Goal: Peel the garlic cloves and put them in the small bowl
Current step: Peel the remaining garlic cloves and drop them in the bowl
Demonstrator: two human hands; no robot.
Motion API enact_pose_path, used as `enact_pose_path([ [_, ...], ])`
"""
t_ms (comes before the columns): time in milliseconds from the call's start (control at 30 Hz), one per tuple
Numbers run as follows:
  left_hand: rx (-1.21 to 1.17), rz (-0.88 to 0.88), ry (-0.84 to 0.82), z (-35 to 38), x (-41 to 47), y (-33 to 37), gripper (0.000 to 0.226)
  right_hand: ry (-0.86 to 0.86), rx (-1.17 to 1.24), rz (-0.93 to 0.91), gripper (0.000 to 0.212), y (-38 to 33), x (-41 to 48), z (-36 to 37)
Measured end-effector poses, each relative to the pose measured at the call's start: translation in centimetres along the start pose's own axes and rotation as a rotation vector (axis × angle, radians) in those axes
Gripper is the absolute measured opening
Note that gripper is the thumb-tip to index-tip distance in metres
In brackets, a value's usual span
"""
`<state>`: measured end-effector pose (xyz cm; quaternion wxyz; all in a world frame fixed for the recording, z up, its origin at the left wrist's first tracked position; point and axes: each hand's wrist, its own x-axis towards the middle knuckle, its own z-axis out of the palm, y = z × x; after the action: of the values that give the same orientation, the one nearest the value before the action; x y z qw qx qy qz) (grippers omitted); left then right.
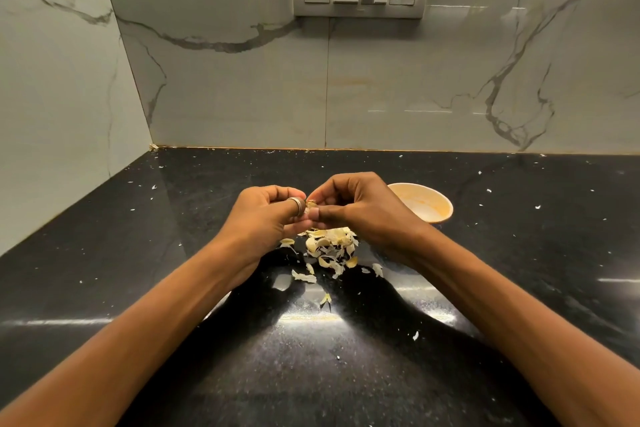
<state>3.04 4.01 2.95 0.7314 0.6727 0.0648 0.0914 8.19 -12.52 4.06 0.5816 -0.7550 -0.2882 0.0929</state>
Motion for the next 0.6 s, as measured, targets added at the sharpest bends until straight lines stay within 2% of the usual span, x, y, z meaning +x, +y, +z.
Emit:
enact_pose_path([
  [167, 0.119, 0.061, 0.053, -0.56, 0.24, -0.10, 0.014, 0.031, 0.134, 0.009, 0.015, -0.58, 0.00, -0.85],
  [267, 0.215, 0.127, 0.028, -0.47, -0.03, 0.12, 0.014, 0.015, 0.119, 0.029, 0.015, -0.70, -0.04, -1.04],
  [400, 0.238, 0.164, -0.032, -0.25, -0.57, 0.35, 0.009, 0.023, 0.094, 0.063, 0.014, -0.39, 0.15, -0.93],
  [600, 0.263, 0.182, -0.031, -0.34, -0.53, 0.21, 0.008, 0.028, 0.101, 0.081, 0.013, -0.18, 0.14, -0.65],
])
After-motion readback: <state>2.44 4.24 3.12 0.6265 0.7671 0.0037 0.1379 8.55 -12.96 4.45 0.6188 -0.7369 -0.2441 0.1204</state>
